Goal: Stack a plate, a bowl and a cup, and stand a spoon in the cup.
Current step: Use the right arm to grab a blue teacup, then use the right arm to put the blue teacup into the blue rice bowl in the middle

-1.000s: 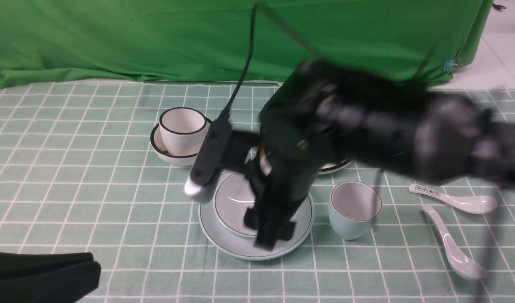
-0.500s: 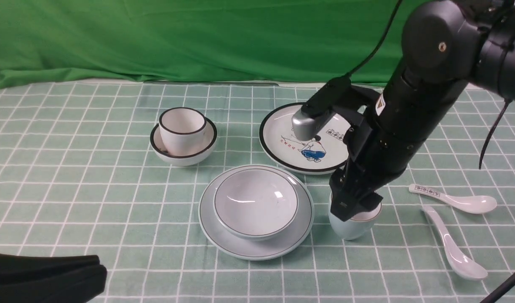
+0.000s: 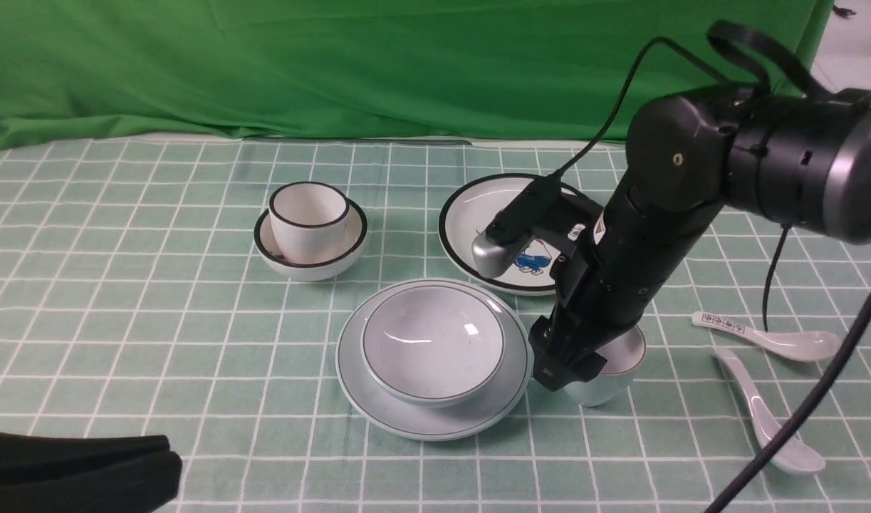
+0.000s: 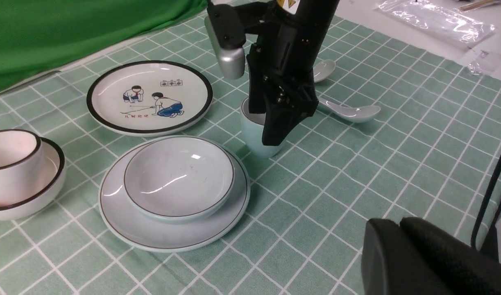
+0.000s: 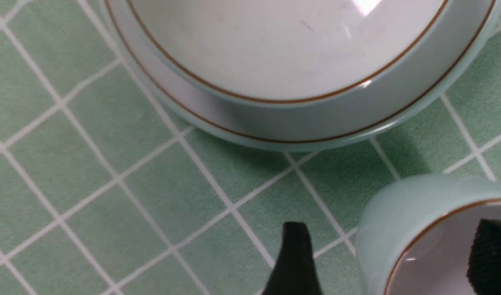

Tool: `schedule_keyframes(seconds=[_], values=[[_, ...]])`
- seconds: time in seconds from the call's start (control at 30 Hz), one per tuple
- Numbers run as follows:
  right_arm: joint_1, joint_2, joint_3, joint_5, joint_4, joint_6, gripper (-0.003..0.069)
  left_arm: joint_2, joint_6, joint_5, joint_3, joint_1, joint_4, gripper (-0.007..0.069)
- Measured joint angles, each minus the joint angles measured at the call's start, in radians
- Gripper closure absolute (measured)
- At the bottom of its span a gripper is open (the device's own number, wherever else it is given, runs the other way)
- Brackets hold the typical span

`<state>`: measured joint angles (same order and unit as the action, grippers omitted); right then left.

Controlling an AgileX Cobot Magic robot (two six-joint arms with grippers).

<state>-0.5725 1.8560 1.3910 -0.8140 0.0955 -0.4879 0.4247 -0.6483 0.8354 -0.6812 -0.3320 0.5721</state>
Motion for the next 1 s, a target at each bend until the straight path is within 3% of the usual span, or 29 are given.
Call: schedule_keyframes(seconds=[0.23,0.3,0.43,0.5,0.7,1.0], values=[[0.000,0.052,0.000,0.017,-0.028,0.000,0.0146,0.000,0.000,0.009,0.000,0.000,0.001,0.0608],[0.000,0.058,0.000,0.021,-0.028,0.000,0.0210,0.000,0.000,0.011,0.000,0.000,0.001,0.0608],[0.000,0.059,0.000,0.009,-0.027,0.000,0.0494,0.000,0.000,0.011,0.000,0.000,0.001,0.0608],[0.000,0.059,0.000,-0.005,-0.028,0.003,0.0570,0.000,0.000,0.011,0.000,0.000,0.001,0.0608],[-0.013,0.040,0.066,-0.094,-0.027,0.065,0.0571,0.000,0.000,0.011,0.000,0.000,0.001,0.0608],[-0.166,0.054,0.335,-0.129,-0.012,0.075,0.0571,0.000,-0.020,0.009,0.000,0.000,0.001,0.0608]])
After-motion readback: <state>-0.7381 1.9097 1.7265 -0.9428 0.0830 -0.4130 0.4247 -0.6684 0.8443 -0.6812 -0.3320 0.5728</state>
